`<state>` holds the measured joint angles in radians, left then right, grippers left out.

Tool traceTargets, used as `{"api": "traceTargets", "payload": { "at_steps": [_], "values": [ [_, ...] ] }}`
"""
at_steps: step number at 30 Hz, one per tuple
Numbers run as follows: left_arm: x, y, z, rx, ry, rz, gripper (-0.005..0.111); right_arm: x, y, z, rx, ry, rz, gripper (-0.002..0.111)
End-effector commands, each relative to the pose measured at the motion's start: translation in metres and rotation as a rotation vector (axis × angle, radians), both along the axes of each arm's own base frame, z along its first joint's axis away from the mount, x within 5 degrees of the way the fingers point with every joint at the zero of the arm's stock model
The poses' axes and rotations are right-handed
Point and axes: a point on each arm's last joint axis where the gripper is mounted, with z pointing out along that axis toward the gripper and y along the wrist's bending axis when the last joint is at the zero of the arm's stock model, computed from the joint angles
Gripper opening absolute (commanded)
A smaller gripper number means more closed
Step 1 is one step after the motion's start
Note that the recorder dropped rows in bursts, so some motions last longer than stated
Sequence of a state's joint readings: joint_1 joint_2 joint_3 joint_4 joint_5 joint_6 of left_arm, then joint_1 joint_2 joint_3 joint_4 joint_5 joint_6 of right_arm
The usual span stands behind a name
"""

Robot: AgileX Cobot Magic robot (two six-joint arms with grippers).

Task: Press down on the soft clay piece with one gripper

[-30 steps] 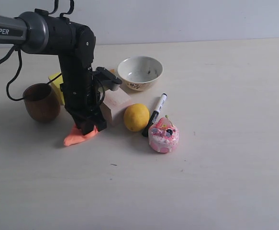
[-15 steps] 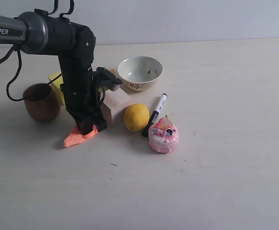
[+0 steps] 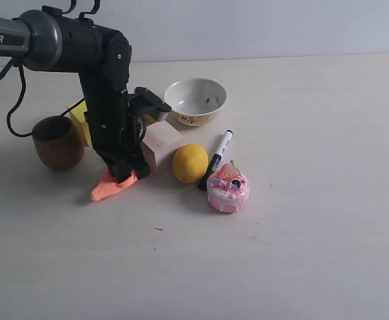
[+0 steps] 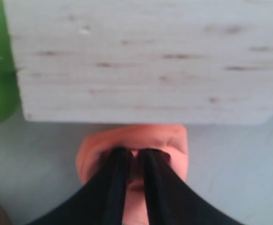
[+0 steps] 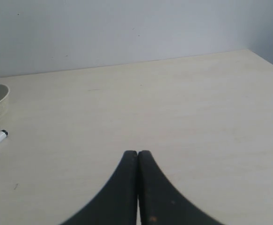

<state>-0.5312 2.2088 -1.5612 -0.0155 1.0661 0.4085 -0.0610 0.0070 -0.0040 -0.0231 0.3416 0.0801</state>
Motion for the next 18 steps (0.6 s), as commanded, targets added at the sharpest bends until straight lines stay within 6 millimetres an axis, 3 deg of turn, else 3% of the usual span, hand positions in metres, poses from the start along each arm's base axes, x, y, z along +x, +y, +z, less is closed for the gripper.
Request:
{"api": "traceTargets", "payload": {
  "at_steps": [1,8,14,18],
  "values": [
    [-0.0013,-0.0006,0.0042,0.000,-0.008,0.001,0.017,-0.0003,-0.0003,-0.0006,-0.003,-0.007,-0.005,0.000],
    [-0.0014,-0.0005,0.0035,0.002,-0.005,0.004,0.018,-0.0003,-0.0003,-0.0006,-0.003,-0.007,-0.005,0.000],
    [-0.0015,-0.0005,-0.0019,0.009,0.006,0.007,0.037,-0.0003,-0.0003,-0.0006,-0.003,-0.007,-0.005,0.000],
    [-0.0009,0.0004,-0.0017,0.009,0.005,0.009,0.039,-0.0003,-0.0003,-0.0006,-0.003,-0.007,-0.005,0.000]
  ]
}}
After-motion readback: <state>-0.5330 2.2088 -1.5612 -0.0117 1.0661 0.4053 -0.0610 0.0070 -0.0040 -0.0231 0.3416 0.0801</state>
